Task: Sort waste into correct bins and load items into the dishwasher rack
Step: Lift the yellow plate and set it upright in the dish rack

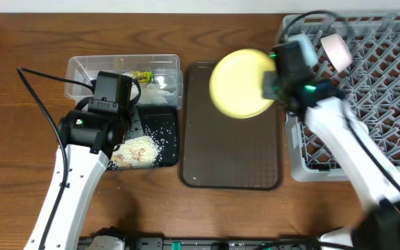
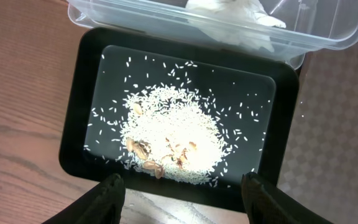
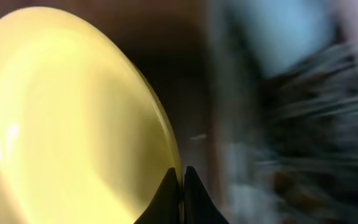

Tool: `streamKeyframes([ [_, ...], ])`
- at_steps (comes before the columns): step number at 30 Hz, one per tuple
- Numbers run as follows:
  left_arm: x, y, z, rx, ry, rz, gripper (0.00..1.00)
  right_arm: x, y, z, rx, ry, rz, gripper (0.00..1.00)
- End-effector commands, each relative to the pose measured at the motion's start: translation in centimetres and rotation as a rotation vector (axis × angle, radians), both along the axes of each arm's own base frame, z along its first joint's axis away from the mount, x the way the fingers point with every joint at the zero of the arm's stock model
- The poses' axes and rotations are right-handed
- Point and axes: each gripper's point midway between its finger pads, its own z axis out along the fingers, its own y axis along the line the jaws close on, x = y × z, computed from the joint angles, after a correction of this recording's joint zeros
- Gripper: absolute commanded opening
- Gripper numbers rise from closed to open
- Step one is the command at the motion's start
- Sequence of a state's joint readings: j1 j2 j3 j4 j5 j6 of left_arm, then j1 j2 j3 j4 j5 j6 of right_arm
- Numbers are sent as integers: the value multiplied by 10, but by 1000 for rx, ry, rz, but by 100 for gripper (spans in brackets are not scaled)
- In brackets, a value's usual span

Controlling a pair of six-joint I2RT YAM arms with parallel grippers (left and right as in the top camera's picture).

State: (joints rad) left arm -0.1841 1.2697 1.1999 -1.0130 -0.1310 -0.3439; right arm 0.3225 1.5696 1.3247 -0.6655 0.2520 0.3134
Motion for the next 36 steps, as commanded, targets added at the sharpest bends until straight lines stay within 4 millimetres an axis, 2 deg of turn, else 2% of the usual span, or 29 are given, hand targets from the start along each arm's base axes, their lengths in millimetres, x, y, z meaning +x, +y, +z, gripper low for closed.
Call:
streamKeyframes([
  [1,0,3,-1,7,0,17,64,-6,-62,48,-245,-106,-75,1],
  [5,0,3,-1,7,0,17,64,-18,-116,94,-431,-178,-151,1],
  [8,0,3,-1,7,0,17,63,-25,-148,114,-557,-178,-145,1],
  [11,0,3,-1,7,0,17,64,-28,-169,116,-644,-134,-121,1],
  [15,0,3,-1,7,0,17,64,-31,-186,104,-697,-51,-121,1],
  [22,0,3,-1,7,0,17,64,-26,-202,77,-775,67,-167,1],
  [30,0,3,-1,7,0,17,64,-15,-200,40,-732,130,-199,1],
  [33,0,3,-1,7,0,17,64,-11,-194,31,-648,97,-247,1],
  [35,0,3,-1,7,0,17,64,-5,-180,25,-583,81,-208,3],
  [36,0,3,-1,7,0,18,64,-1,-169,21,-535,74,-161,11],
])
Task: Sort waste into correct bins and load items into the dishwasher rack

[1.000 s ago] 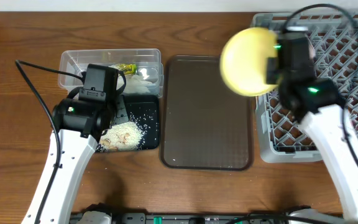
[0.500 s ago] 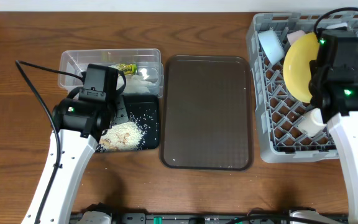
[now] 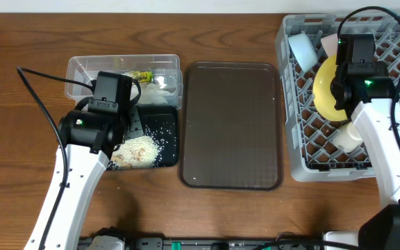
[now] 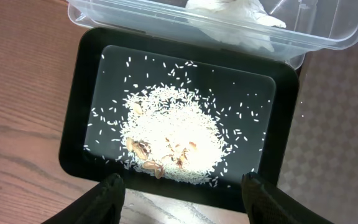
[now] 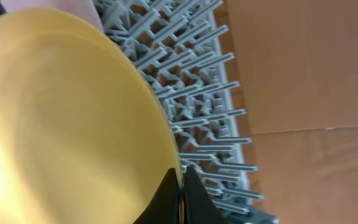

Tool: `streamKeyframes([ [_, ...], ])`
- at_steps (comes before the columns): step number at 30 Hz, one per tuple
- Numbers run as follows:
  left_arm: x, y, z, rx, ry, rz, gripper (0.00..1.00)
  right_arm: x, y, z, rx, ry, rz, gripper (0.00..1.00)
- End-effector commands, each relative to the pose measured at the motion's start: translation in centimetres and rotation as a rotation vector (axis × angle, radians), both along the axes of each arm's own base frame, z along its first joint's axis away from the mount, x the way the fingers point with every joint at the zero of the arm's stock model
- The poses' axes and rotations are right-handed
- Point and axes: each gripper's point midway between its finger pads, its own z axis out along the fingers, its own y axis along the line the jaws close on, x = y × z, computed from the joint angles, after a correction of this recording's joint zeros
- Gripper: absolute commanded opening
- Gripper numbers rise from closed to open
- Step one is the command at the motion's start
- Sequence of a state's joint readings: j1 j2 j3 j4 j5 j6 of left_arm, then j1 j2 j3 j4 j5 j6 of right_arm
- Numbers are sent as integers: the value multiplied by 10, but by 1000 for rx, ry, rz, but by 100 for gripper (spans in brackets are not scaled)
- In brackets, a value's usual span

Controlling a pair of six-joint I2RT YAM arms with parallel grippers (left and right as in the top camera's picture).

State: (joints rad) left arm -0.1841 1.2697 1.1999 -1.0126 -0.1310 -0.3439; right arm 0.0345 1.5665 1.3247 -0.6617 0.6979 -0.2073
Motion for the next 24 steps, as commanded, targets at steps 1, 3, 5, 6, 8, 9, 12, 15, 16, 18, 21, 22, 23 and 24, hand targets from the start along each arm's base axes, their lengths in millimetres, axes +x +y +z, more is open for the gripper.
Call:
streamKeyframes([
  [1,0,3,-1,7,1,18,64,10,24,-11,149,-46,42,22],
  [3,0,3,-1,7,1,18,64,13,35,-16,210,-46,77,40],
  [5,0,3,-1,7,1,17,64,13,41,-19,260,-55,79,45],
  [6,0,3,-1,7,1,17,64,13,43,-20,287,-62,70,47],
  [8,0,3,-1,7,1,17,64,12,48,-21,339,-82,54,50],
  [9,0,3,-1,7,0,17,64,12,53,-20,381,-92,56,54],
  [12,2,3,2,5,-12,17,64,12,77,-12,530,-123,123,58],
  [15,9,2,8,2,-43,10,70,11,103,5,664,-158,223,59],
  [16,12,1,11,2,-58,1,71,10,111,9,696,-165,254,60],
  [18,21,-5,15,-12,-92,-38,72,8,125,15,761,-165,313,64],
  [21,31,-14,15,-35,-114,-95,72,-2,142,8,848,-99,354,72],
  [22,32,-16,12,-36,-105,-104,72,-7,144,1,863,-65,347,73],
  [23,32,-16,9,-36,-91,-105,73,-12,144,-3,874,-42,323,73],
  [24,30,-16,4,-36,-66,-106,75,-17,142,-8,885,-23,285,73],
])
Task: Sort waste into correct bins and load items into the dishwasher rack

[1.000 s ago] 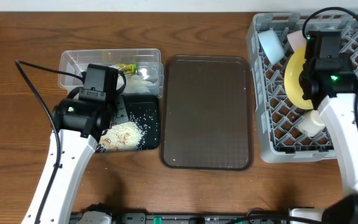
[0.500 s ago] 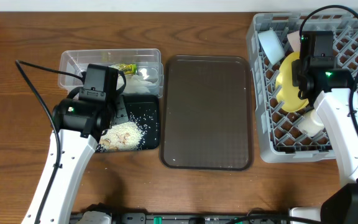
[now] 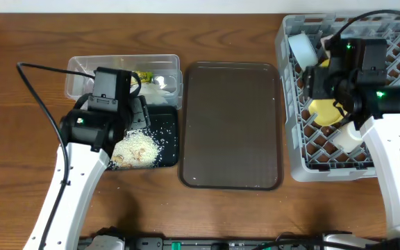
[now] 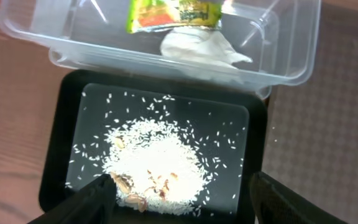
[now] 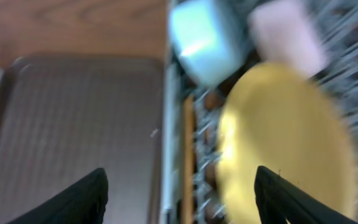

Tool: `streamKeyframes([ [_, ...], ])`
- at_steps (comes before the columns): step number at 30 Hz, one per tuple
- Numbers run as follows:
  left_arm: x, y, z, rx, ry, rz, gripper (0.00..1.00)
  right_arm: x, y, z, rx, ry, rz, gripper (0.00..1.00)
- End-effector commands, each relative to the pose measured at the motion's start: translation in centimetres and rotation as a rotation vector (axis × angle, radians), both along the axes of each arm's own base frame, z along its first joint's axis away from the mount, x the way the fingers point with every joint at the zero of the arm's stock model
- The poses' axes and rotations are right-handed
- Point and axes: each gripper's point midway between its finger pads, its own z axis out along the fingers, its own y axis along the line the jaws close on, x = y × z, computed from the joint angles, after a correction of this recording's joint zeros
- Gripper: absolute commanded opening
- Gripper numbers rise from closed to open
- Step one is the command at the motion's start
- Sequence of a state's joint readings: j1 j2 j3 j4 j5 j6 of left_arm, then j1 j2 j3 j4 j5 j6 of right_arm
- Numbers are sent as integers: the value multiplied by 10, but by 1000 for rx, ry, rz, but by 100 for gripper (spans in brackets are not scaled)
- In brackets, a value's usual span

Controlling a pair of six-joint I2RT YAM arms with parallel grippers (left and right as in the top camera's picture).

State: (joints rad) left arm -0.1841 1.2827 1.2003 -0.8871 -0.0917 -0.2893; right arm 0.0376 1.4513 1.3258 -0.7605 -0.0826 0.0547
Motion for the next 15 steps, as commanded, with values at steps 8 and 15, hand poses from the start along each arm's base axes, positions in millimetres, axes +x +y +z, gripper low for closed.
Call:
streamKeyframes([
  [8,-53,-7,-30,-35,286,-60,81,-43,14,-29,130,234,-31,82],
  [15,-76,-13,-15,-38,187,-136,81,-71,13,-41,129,274,-43,90],
])
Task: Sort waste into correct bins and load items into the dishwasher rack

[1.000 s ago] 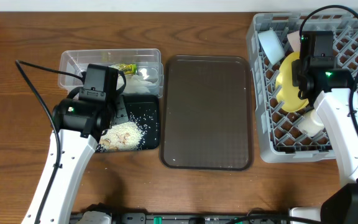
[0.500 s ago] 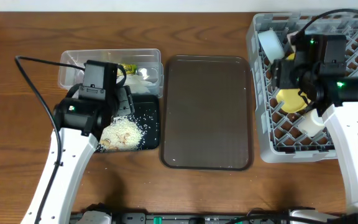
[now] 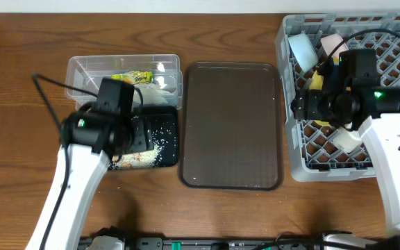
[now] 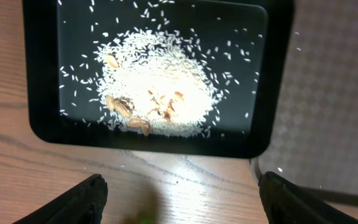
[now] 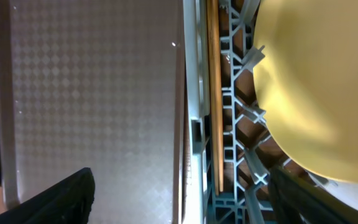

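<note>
The yellow plate (image 5: 316,93) rests among the prongs of the grey dishwasher rack (image 3: 394,42); only a sliver of it (image 3: 316,82) shows from overhead. My right gripper (image 5: 185,199) is open and empty over the rack's left wall, one finger over the brown tray (image 5: 92,93). A black tray (image 4: 39,74) holds a pile of rice and scraps (image 4: 157,93). My left gripper (image 4: 179,205) is open and empty above the wooden table, just in front of that tray. A clear bin (image 3: 89,69) behind the black tray holds a green-yellow wrapper (image 3: 132,77).
A white cup (image 3: 301,48) and a pink cup (image 3: 332,43) sit in the rack's far left corner. A white item (image 3: 349,137) lies lower in the rack under my right arm. The brown tray (image 3: 231,125) lies between the bins and the rack.
My left gripper has moved from over the bin and black tray towards the table's front; its view now shows the tray's near edge and wood. My right gripper shifted slightly and stays open.
My right gripper was shut on the yellow plate above the brown tray, then held it over the rack. Then it was open with the plate left in the rack, where it stays. My left gripper hung open over the rice tray, then further back, and now sits in front of it.
</note>
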Tool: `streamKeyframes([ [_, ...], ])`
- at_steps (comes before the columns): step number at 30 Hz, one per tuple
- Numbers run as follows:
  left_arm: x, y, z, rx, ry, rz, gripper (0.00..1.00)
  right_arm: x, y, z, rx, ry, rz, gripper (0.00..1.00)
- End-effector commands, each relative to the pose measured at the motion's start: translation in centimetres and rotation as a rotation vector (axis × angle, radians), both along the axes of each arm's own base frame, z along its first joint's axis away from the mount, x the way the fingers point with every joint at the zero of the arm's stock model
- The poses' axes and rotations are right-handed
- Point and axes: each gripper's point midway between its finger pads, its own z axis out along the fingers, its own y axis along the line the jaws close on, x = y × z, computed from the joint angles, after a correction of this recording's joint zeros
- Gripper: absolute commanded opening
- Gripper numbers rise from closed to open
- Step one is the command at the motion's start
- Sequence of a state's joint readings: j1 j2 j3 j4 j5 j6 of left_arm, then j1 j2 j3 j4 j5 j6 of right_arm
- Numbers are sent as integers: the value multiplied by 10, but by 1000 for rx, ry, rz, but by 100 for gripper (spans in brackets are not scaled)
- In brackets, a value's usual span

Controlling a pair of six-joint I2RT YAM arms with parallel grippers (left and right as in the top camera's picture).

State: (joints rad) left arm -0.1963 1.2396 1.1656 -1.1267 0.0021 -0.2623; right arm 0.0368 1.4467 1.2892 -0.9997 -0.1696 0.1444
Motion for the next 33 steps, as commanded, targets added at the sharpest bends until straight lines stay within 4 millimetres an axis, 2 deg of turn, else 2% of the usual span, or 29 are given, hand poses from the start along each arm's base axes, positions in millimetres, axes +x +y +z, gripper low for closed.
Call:
streamKeyframes([
  [1,-14,-9,14,-21,-103,-90,82,-17,-3,0,5,-28,-34,93],
  [3,-20,-15,24,-34,-197,-138,83,-27,-11,-1,-25,-73,-72,99],
  [7,-39,-19,32,-63,-341,-178,86,-47,-18,4,-66,-212,-95,99],
  [9,-47,-17,30,-78,-383,-172,90,-58,-19,10,-70,-293,-99,99],
  [12,-57,-14,27,-84,-414,-173,91,-74,-22,18,-70,-386,-109,99],
  [16,-57,-14,31,-90,-441,-172,91,-89,-23,27,-65,-456,-115,99],
  [21,-60,-13,28,-87,-423,-173,91,-102,-24,28,-66,-451,-115,99],
  [33,-60,-13,28,-86,-423,-173,92,-111,-25,16,-73,-388,-111,99],
])
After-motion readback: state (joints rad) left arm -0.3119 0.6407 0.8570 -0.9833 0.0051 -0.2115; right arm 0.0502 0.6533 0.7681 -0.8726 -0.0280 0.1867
